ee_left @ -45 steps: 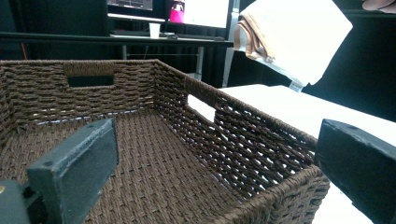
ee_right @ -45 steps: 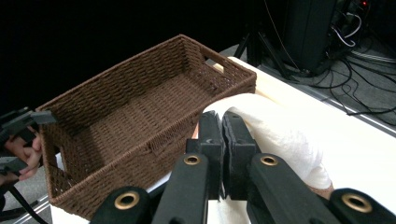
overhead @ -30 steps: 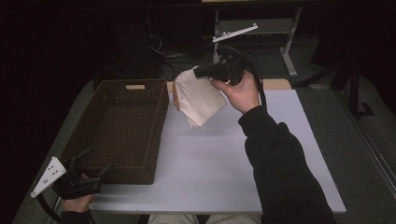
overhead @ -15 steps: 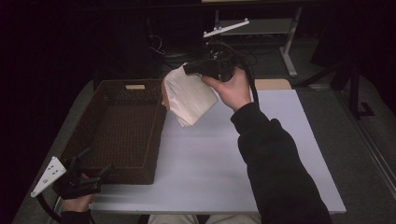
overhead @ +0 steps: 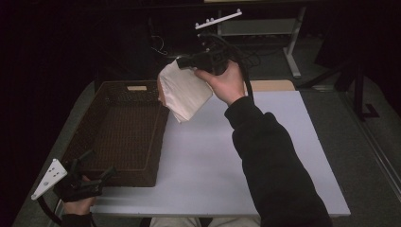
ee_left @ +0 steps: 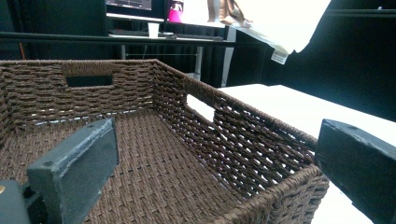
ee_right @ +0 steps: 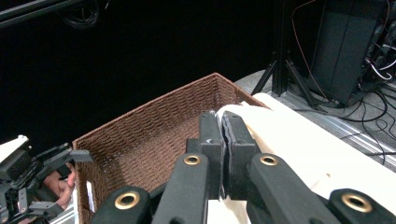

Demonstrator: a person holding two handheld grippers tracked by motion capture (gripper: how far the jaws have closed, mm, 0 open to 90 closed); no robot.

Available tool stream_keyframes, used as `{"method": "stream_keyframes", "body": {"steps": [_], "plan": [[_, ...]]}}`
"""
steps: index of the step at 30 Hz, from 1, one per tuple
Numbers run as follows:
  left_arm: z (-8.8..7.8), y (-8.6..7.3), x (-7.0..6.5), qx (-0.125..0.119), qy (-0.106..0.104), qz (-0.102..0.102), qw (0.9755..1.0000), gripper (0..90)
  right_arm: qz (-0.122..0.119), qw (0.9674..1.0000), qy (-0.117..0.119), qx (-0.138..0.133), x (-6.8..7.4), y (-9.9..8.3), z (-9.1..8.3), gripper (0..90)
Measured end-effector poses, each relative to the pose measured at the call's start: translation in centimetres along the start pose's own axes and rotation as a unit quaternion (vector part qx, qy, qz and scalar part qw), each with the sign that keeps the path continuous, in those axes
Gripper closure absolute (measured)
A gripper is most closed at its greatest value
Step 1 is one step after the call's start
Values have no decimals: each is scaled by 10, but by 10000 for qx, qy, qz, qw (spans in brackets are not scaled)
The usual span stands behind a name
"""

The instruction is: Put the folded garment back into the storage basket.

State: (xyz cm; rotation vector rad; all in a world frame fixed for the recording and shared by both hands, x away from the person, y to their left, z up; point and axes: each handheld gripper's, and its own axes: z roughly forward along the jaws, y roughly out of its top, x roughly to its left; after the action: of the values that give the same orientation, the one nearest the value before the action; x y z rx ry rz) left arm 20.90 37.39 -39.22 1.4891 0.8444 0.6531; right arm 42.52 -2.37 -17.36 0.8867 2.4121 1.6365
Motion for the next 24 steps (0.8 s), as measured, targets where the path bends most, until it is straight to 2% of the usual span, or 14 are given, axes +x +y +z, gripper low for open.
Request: {"method": "stream_keyframes", "body": {"steps": [12, 24], "plan": [[-1, 0, 0, -38, -18, -23, 10000, 0, -168, 9996, 236, 66, 22, 15, 33, 867], [-2, 0, 1, -46, -17, -33, 10000, 0, -265, 9988, 397, 67, 37, 24, 53, 867]]}}
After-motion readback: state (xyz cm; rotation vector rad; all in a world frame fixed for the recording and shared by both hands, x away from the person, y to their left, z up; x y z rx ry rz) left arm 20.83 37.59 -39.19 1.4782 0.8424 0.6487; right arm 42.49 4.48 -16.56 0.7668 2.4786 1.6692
